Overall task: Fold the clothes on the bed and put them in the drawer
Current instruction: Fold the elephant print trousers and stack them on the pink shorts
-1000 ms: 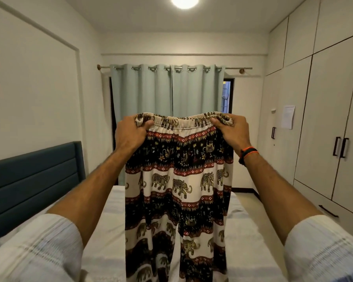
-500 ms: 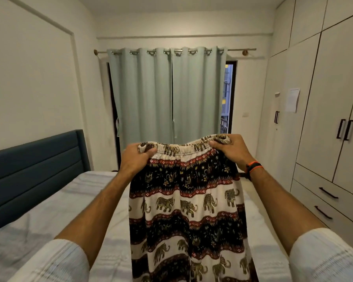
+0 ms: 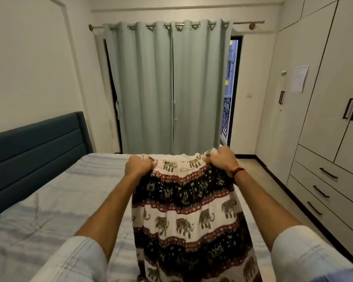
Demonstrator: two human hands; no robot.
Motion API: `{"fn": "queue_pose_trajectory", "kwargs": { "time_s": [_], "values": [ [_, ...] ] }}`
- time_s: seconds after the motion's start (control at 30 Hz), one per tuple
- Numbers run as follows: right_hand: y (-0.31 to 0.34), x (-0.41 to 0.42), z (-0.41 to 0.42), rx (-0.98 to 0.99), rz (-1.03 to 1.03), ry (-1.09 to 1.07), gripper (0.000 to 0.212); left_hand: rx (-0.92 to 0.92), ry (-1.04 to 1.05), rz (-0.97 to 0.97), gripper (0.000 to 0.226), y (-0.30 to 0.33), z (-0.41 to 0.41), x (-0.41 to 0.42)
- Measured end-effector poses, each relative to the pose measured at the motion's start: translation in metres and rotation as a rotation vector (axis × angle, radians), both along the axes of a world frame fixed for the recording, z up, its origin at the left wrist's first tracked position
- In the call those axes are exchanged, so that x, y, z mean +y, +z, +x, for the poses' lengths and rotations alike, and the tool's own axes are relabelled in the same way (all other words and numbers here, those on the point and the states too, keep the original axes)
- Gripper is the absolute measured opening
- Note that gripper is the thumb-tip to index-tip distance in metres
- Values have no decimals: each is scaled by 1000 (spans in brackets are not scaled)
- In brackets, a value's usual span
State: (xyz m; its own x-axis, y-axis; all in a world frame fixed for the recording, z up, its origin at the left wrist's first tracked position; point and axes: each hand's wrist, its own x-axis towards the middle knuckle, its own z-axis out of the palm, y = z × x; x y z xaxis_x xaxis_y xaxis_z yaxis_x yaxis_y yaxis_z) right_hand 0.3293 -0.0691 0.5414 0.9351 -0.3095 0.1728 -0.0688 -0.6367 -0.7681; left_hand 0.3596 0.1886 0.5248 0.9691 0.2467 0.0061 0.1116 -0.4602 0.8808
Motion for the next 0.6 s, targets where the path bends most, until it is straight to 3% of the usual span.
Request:
{"fn": "queue_pose_trajectory", "kwargs": {
  "time_s": [0.1, 0.5, 0.6],
  "values": [
    [-10, 29, -2, -30, 0, -45, 30, -64, 18, 37, 24, -7, -15, -26],
    [-35, 64, 7, -84, -17, 28, 31, -168, 1, 48, 38, -24, -24, -77],
    [-38, 65, 6, -53, 57, 71, 30, -151, -82, 59, 21, -27, -28, -82]
  ]
}}
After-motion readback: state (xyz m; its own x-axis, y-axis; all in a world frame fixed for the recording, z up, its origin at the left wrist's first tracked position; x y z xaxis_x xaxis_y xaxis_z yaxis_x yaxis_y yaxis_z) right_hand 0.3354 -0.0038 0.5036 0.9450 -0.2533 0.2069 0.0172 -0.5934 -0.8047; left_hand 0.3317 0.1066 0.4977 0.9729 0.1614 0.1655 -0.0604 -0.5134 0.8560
